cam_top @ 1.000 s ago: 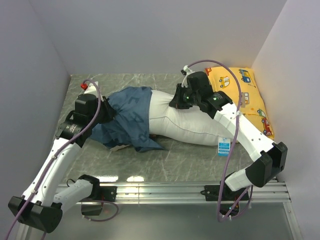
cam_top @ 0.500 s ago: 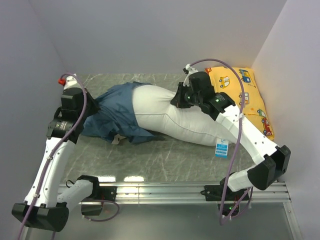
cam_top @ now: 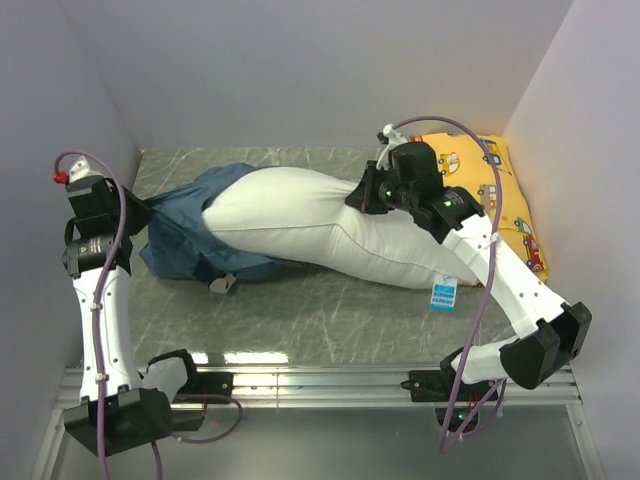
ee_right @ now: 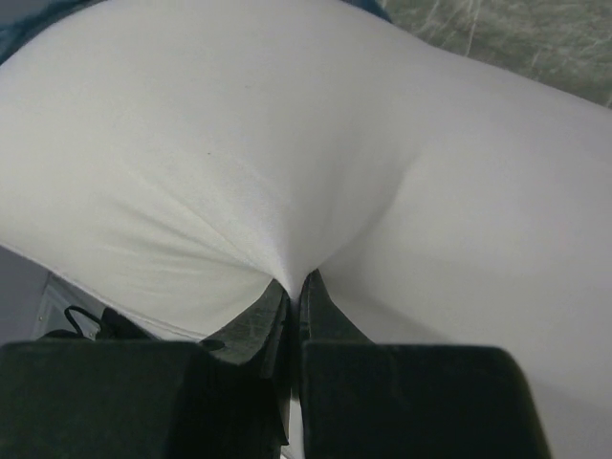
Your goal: Remove the pillowcase from the pillow
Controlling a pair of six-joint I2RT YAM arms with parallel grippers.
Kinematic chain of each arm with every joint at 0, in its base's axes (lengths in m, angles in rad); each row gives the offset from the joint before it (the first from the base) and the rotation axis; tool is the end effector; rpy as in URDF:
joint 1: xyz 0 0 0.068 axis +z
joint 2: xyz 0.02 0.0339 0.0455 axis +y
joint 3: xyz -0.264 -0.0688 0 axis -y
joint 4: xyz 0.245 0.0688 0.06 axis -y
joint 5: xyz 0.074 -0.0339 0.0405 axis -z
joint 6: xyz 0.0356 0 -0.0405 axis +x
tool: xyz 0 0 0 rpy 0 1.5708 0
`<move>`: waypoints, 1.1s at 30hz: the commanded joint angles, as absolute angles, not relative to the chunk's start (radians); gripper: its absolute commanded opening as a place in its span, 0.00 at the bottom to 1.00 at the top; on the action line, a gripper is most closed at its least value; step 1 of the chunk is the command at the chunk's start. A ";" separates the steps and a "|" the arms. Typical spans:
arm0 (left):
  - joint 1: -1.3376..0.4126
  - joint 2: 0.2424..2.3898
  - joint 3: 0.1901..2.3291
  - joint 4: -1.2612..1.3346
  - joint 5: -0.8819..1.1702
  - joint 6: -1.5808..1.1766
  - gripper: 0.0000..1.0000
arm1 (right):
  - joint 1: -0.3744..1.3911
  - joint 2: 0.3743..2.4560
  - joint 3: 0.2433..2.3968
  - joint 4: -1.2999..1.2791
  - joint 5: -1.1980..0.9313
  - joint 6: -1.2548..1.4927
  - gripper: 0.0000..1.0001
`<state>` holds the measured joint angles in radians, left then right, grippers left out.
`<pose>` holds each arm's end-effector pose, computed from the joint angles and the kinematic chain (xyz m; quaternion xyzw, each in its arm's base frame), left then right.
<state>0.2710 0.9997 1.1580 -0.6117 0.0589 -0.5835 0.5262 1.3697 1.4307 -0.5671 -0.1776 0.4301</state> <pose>0.2012 0.0537 0.3855 -0.3370 0.7779 -0.1071 0.5195 0.2593 0.1579 0.3941 -0.0862 0.8551 0.3005 0.4137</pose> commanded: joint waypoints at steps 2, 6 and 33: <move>0.394 1.009 1.165 -0.517 -0.034 -0.595 0.01 | 0.427 1.258 1.430 -0.477 -0.086 0.419 0.00; 0.413 1.003 1.117 -0.486 -0.029 -0.620 0.01 | 0.408 1.238 1.430 -0.476 -0.113 0.428 0.00; 0.428 1.061 0.896 -0.324 0.037 -0.703 0.01 | 0.385 1.088 1.566 -0.397 -0.322 0.564 0.00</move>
